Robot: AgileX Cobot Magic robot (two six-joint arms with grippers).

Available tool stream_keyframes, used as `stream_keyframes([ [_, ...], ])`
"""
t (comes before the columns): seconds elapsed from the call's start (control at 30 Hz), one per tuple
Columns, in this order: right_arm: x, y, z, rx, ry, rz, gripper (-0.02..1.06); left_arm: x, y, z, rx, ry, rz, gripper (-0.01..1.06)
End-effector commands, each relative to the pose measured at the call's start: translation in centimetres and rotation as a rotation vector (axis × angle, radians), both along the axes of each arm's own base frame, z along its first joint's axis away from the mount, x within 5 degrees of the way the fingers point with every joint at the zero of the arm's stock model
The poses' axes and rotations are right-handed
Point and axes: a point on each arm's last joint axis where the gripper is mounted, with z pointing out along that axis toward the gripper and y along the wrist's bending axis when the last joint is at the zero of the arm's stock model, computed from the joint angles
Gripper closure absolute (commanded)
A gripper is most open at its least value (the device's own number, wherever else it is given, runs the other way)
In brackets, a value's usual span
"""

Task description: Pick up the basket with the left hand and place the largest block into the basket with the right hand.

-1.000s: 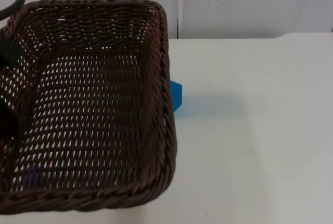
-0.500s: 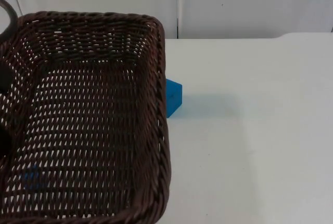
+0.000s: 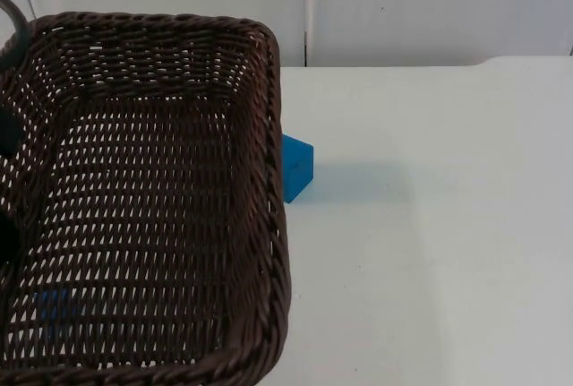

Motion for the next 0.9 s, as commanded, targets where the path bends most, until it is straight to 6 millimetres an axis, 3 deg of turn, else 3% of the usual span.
stream_keyframes([
  [0.0, 1.5, 0.2, 0.9, -0.01, -0.025, 0.019, -0.01, 0.0, -0.1, 0.4, -0.018, -0.023, 0.012, 1.05],
  [0.1, 2.6, 0.5, 1.3, -0.007, -0.034, 0.04, -0.01, 0.0, -0.1, 0.4, -0.018, -0.023, 0.012, 1.05],
  [0.2, 5.6, 1.1, 1.9, 0.014, -0.036, 0.082, -0.01, 0.0, 0.0, 0.4, -0.014, -0.023, 0.01, 1.05],
  [0.37, 8.3, 1.5, 1.8, 0.019, 0.012, 0.093, -0.01, 0.0, 0.0, 0.4, -0.014, -0.023, 0.01, 1.05],
  [0.5, 12.2, 1.8, 0.8, 0.029, 0.085, 0.076, -0.01, -0.1, 0.0, 0.4, -0.014, -0.02, 0.009, 1.05],
  [0.53, 12.2, 1.8, 0.8, 0.029, 0.085, 0.076, -0.01, -0.1, 0.0, 0.4, -0.014, -0.02, 0.009, 1.05],
  [0.83, 18.9, 3.2, -0.9, 0.024, 0.17, 0.22, -0.01, -0.1, -0.1, 0.4, -0.015, -0.016, 0.007, 1.05],
  [0.87, 18.9, 3.2, -0.9, 0.024, 0.17, 0.22, -0.01, -0.1, -0.1, 0.4, -0.015, -0.016, 0.007, 1.05],
])
